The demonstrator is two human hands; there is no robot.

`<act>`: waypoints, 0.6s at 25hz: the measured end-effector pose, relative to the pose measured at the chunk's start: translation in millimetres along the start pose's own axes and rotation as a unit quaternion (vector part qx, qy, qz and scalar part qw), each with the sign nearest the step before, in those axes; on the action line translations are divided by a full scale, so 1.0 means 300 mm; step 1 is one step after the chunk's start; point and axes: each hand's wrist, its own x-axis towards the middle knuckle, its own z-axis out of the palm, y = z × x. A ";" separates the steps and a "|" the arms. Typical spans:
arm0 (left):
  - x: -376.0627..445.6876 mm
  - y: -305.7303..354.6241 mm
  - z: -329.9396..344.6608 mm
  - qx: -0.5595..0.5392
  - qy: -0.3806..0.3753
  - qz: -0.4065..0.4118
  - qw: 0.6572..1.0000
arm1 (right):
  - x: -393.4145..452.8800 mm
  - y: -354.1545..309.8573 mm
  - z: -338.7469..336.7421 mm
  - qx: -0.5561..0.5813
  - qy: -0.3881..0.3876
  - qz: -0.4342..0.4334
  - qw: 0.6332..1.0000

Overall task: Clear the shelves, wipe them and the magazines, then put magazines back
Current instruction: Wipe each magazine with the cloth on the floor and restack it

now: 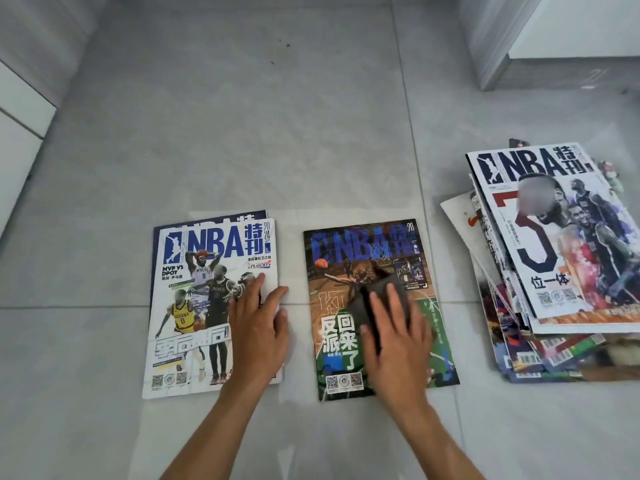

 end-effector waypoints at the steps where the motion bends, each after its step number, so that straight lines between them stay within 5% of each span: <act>1: 0.004 0.003 -0.003 0.000 0.005 0.001 1.000 | -0.071 -0.045 0.015 -0.005 -0.024 -0.059 0.998; 4: -0.007 0.023 -0.006 0.078 -0.045 0.007 0.996 | -0.212 -0.034 0.007 -0.021 -0.101 -0.306 0.946; 6: -0.024 0.036 0.002 0.139 -0.090 0.009 0.986 | -0.178 0.061 -0.042 -0.030 -0.128 -0.347 0.928; 8: -0.029 0.038 0.009 0.140 -0.101 0.006 0.985 | -0.123 0.177 -0.082 -0.019 -0.111 -0.258 0.960; 10: -0.032 0.037 0.012 0.115 -0.101 0.004 0.988 | -0.078 0.247 -0.107 -0.010 -0.044 -0.074 0.996; 12: -0.030 0.037 0.007 0.088 -0.090 -0.001 0.992 | -0.077 0.178 -0.065 -0.019 0.006 0.078 0.997; 13: -0.030 0.042 0.007 0.074 -0.090 -0.004 0.993 | -0.100 0.113 -0.030 -0.034 0.016 0.076 0.996; 15: -0.028 0.045 0.008 0.062 -0.095 -0.009 0.993 | -0.159 -0.021 0.017 -0.027 -0.022 -0.091 0.995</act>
